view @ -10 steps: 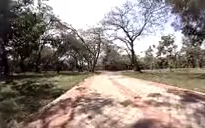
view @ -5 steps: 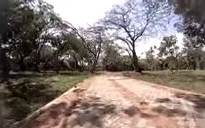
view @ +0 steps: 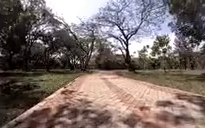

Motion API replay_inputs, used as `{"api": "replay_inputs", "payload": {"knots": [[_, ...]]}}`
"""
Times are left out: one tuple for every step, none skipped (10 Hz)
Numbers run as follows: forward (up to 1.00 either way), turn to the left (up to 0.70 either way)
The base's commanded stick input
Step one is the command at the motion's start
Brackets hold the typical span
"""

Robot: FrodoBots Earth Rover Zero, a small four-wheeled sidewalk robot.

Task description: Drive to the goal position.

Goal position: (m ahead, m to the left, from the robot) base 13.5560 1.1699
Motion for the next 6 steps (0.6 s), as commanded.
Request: {"api": "replay_inputs", "payload": {"knots": [[0.70,0.00],[0.70,0.00],[0.70,0.00],[0.70,0.00],[0.70,0.00],[0.70,0.00]]}}
